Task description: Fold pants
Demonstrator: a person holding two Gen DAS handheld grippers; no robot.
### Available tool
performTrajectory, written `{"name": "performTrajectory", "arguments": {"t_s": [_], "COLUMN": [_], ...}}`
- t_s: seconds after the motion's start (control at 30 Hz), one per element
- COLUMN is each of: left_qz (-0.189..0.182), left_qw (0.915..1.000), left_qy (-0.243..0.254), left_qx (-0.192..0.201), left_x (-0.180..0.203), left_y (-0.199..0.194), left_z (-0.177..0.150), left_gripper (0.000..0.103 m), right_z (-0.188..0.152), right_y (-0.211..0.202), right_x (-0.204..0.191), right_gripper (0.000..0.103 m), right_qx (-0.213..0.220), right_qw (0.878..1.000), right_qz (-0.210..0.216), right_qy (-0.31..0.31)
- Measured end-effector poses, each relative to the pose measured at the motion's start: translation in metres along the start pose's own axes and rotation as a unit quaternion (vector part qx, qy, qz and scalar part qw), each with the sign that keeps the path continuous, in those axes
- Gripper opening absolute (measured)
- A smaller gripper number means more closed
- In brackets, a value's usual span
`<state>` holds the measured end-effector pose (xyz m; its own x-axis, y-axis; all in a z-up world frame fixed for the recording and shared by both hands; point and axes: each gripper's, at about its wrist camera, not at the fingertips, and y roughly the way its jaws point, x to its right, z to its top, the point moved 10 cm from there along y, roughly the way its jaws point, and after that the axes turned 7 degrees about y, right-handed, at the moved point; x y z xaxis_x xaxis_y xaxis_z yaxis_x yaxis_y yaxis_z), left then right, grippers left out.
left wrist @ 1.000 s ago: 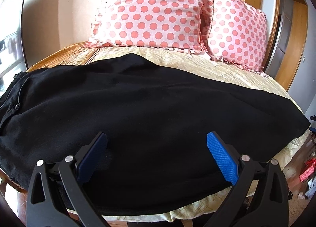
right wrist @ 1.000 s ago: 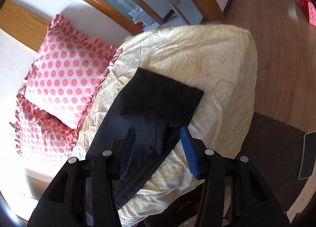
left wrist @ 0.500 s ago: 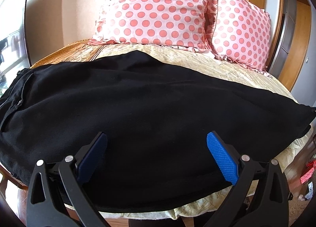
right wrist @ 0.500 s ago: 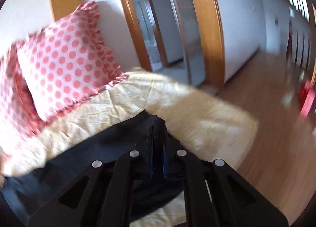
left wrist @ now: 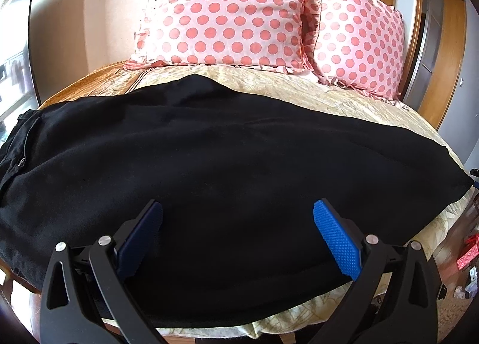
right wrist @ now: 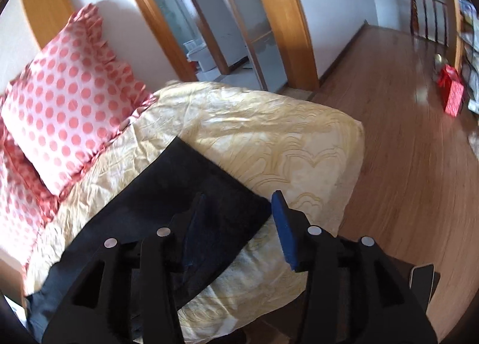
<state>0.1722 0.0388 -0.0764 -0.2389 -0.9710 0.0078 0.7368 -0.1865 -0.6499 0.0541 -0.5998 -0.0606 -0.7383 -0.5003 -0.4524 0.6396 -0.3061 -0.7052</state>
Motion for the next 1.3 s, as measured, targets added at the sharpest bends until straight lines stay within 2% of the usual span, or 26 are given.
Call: {"name": "performTrajectory", "arguments": {"t_s": [0.17,0.37,0.4,0.43,0.47,0.6,0.7,0.8,0.9,1.0,1.13,1.17,1.27,1.3], "left_qz": [-0.004,-0.003,-0.003,-0.004,-0.004,-0.006,-0.010,-0.019,-0.027,-0.026,-0.019,-0.017,-0.007,-0.003], "left_qw": [1.0000,1.0000,1.0000,1.0000,1.0000,1.0000,0.9999,0.9996,0.9990,0.9989,0.9986,0.9986,0.9984,0.9983], "left_qy": [0.000,0.003,0.003,0.003,0.002,0.000,-0.007,-0.018,-0.033,-0.037,-0.043,-0.044,-0.046,-0.047], "left_qx": [0.001,0.000,0.000,0.000,0.001,0.003,0.005,0.006,0.010,0.014,0.023,0.026,0.032,0.034], "left_x": [0.001,0.002,0.002,0.002,0.002,0.002,0.001,0.000,-0.002,-0.003,-0.006,-0.007,-0.013,-0.014], "left_y": [0.000,0.000,0.000,0.000,0.000,-0.001,-0.002,-0.003,-0.006,-0.009,-0.016,-0.018,-0.024,-0.025], "left_z": [0.000,0.000,0.000,0.000,0.000,0.000,-0.001,0.001,0.002,0.002,0.003,0.003,0.002,0.002], "left_gripper": [0.101,0.101,0.101,0.101,0.101,0.101,0.101,0.101,0.101,0.101,0.101,0.101,0.101,0.101], "right_z": [-0.005,-0.007,-0.006,-0.006,-0.008,-0.006,-0.004,-0.011,-0.030,-0.070,-0.151,-0.179,-0.258,-0.287], "right_y": [0.010,0.016,0.017,0.019,0.020,0.013,-0.004,-0.022,-0.039,-0.055,-0.071,-0.077,-0.087,-0.089], "right_x": [0.012,0.001,0.001,0.001,0.001,-0.008,-0.037,-0.081,-0.139,-0.206,-0.289,-0.309,-0.346,-0.351], "right_gripper": [0.047,0.046,0.044,0.031,0.016,0.012,0.012,0.012,0.012,0.012,0.012,0.012,0.012,0.012], "right_qx": [-0.032,-0.028,-0.026,-0.026,-0.033,-0.018,-0.008,-0.025,-0.063,-0.114,-0.208,-0.238,-0.317,-0.340], "right_qw": [0.999,1.000,1.000,0.999,0.999,0.996,0.991,0.978,0.955,0.928,0.877,0.860,0.814,0.803], "right_qz": [0.002,0.005,0.006,0.010,0.030,0.069,0.130,0.207,0.288,0.353,0.421,0.436,0.457,0.452], "right_qy": [0.036,0.010,0.013,0.016,0.028,0.048,0.037,0.029,0.013,-0.035,-0.101,-0.119,-0.168,-0.190]}}
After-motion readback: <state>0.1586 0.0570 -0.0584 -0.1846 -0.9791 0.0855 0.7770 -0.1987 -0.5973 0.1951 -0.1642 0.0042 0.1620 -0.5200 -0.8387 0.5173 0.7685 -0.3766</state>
